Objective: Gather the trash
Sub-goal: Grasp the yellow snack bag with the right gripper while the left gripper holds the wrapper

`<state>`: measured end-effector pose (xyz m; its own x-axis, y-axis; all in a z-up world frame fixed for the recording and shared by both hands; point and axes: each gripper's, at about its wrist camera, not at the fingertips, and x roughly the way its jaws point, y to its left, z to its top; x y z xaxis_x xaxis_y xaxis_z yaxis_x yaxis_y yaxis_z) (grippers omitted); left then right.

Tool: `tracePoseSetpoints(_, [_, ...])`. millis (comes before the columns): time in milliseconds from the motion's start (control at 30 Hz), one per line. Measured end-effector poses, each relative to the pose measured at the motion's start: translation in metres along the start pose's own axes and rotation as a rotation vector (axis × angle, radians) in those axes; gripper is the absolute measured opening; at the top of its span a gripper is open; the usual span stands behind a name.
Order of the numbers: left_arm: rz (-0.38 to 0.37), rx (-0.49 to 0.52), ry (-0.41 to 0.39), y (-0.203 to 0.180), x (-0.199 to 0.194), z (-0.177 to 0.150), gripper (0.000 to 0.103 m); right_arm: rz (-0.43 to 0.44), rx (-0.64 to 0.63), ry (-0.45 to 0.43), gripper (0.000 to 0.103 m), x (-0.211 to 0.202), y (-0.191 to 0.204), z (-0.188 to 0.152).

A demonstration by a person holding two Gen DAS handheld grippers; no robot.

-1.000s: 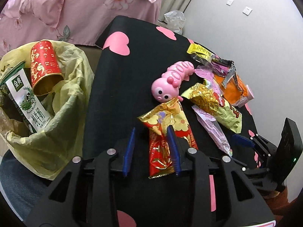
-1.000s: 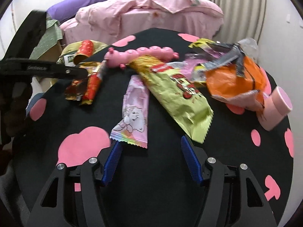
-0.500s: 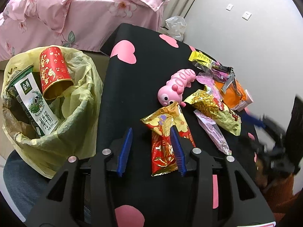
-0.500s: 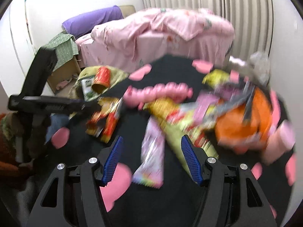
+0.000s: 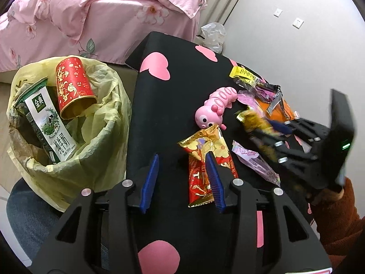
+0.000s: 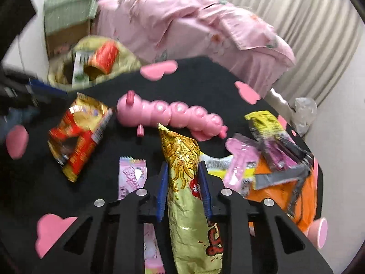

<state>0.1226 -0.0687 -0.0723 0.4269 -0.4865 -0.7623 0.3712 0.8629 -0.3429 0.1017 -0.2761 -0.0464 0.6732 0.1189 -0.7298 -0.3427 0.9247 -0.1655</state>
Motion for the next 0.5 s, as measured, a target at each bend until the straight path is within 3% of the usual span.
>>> tracePoseSetpoints(133, [-0.024,0.0,0.01,-0.005,0.006,0.002,0.045,0.084,0.218,-0.104,0.025,-0.038,-0.037,-0.009])
tracePoseSetpoints(267, [-0.033,-0.02,0.021,-0.009,0.014,0.009,0.046,0.139,0.406,-0.136,0.025,-0.052,-0.066,-0.03])
tracePoseSetpoints(500, [0.025,0.026,0.069,-0.023,0.033,0.019,0.046,0.106,0.486,-0.105,0.025,-0.051,-0.075,-0.059])
